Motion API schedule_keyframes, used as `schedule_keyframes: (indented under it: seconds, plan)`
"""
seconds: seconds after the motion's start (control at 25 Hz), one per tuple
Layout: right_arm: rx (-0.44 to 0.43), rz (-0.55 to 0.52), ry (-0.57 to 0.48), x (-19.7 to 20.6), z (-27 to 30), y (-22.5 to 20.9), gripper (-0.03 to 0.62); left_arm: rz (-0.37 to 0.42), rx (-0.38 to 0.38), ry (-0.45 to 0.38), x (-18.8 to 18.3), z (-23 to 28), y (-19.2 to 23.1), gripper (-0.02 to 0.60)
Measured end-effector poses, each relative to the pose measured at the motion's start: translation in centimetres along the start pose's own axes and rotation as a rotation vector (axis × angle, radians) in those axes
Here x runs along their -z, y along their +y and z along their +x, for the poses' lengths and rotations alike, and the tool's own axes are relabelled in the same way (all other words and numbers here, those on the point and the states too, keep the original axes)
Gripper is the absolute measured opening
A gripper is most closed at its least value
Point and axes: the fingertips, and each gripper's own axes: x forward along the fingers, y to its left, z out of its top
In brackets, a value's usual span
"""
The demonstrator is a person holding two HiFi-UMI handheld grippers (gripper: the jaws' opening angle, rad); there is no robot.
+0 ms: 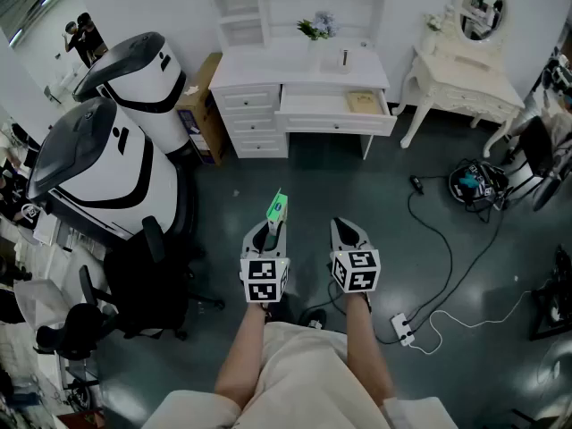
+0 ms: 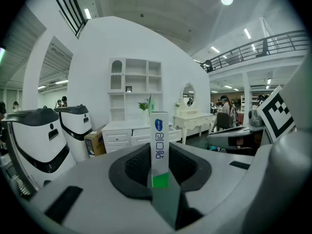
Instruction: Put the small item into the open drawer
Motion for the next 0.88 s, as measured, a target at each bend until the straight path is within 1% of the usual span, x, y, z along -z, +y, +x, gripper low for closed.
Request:
schedule_keyframes:
  seconds: [0.16, 0.32, 0.36, 0.44, 0.52, 0.68, 0.88]
  plan:
    - [-0.023, -0.010, 0.007, 0.2, -0.5, -0.1, 0.025, -0.016, -0.004, -0.012, 0.0, -0.3, -0.6, 0.101]
    - [-0.028, -0.011, 0.006, 0.5, -0.6, -0.6, 0.025, -0.022, -0.012, -0.005, 0.7, -0.1, -0.7, 0.101]
    - [-0.041, 0.009, -0.001, 0.6, -0.6, -0.6, 0.025, -0.023, -0.015, -0.002, 0.8, -0.1, -0.7, 0.101]
    - [-0.093, 0.061, -0.025, 0.5, -0.5, -0.3, 0.025, -0.024, -0.022, 0.002, 0.9, 0.0, -0.6, 0.101]
    - [-0.131, 0.077, -0.037, 0.4, -0.2, 0.1, 0.025, -0.030, -0.032, 0.003, 0.9, 0.3, 0.0, 0.101]
    - [-0.144, 0.058, -0.032, 0.2, 1.0, 0.0, 0.025, -0.038, -0.044, -0.003, 0.7, 1.5, 1.0, 0.101]
    - [-0.152, 0.095, -0.063, -0.9, 3.2, -1.2, 0.025, -0.037, -0.033, -0.014, -0.4, 4.6, 2.3, 0.101]
